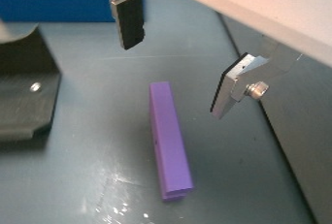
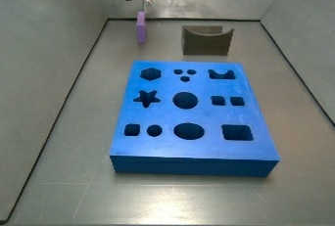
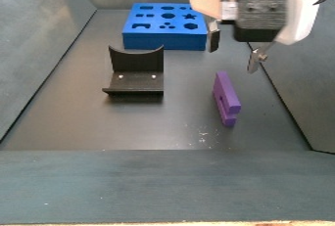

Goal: Pick up the double-square object. Move up. Rotate the double-square object. Place the double-square object on the fixture. Regrasp the double-square object. Move to above the board. Insert the double-square object.
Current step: Rotate the double-square object.

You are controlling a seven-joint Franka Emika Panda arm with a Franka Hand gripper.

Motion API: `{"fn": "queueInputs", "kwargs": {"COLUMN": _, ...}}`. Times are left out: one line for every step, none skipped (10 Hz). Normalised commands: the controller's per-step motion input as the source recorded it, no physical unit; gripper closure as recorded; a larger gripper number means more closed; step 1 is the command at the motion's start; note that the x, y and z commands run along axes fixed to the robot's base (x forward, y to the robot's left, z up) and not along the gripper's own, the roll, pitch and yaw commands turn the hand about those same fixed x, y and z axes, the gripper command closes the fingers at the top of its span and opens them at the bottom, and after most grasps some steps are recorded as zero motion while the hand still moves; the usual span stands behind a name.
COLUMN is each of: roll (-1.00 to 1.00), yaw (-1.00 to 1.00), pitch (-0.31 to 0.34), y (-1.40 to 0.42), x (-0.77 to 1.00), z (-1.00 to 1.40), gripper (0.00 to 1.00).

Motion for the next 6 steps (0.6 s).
{"fn": "queueInputs", "kwargs": {"roll": 0.01, "yaw": 1.00, "pitch": -0.016, "y": 0.00, "x": 0.05, "z": -0.03, "gripper": 0.00}}
{"fn": "queueInputs", "kwargs": {"roll": 0.01, "yaw": 1.00, "pitch": -0.017, "y": 0.00, "x": 0.05, "z": -0.03, "gripper": 0.00}}
{"fn": "queueInputs", "kwargs": {"roll": 0.01, "yaw": 1.00, "pitch": -0.019, "y": 0.00, "x": 0.05, "z": -0.03, "gripper": 0.00}}
{"fn": "queueInputs", "kwargs": {"roll": 0.01, "yaw": 1.00, "pitch": -0.020, "y": 0.00, "x": 0.05, "z": -0.03, "gripper": 0.00}}
{"fn": "queueInputs", "kwargs": {"roll": 0.01, "yaw": 1.00, "pitch": -0.024, "y": 0.00, "x": 0.05, "z": -0.03, "gripper": 0.00}}
{"fn": "queueInputs", "kwargs": {"roll": 0.01, "yaw": 1.00, "pitch": -0.025, "y": 0.00, "x": 0.05, "z": -0.03, "gripper": 0.00}}
